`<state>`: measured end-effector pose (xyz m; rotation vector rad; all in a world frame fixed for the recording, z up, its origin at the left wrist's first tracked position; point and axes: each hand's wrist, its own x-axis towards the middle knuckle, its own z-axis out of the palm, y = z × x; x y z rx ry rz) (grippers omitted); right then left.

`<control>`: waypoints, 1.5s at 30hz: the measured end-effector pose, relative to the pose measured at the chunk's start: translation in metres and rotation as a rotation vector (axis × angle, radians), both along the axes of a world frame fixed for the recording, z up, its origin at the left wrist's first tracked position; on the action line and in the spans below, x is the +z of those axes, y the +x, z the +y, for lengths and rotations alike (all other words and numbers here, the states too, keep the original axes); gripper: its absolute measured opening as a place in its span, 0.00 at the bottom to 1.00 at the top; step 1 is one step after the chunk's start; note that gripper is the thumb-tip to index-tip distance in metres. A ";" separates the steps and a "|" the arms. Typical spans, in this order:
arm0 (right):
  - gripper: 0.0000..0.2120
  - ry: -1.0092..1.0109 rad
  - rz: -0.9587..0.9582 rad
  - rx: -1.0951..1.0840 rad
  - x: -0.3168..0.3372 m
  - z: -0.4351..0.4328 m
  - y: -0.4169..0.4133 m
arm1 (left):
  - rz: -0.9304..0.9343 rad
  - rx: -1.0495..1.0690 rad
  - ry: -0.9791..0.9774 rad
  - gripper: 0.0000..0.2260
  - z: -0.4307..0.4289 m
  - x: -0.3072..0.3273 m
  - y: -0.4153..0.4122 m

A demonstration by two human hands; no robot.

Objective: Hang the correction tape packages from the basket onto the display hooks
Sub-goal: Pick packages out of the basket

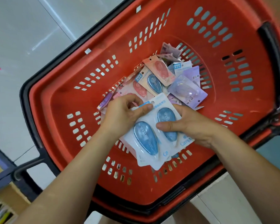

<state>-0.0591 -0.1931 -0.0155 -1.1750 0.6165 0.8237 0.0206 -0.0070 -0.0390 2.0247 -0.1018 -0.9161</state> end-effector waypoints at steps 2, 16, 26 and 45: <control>0.25 -0.041 0.021 -0.089 -0.004 -0.007 -0.002 | 0.040 0.050 -0.022 0.19 -0.007 -0.004 0.002; 0.20 -0.005 0.144 -0.192 0.002 -0.024 -0.002 | 0.463 0.467 -0.080 0.08 -0.016 -0.007 -0.013; 0.07 -0.670 -0.078 -0.411 -0.004 -0.072 0.004 | 0.336 0.530 0.206 0.21 -0.093 -0.102 0.012; 0.07 -0.537 -0.080 -0.543 0.061 -0.051 -0.014 | 0.765 0.638 -0.532 0.17 -0.042 0.055 0.008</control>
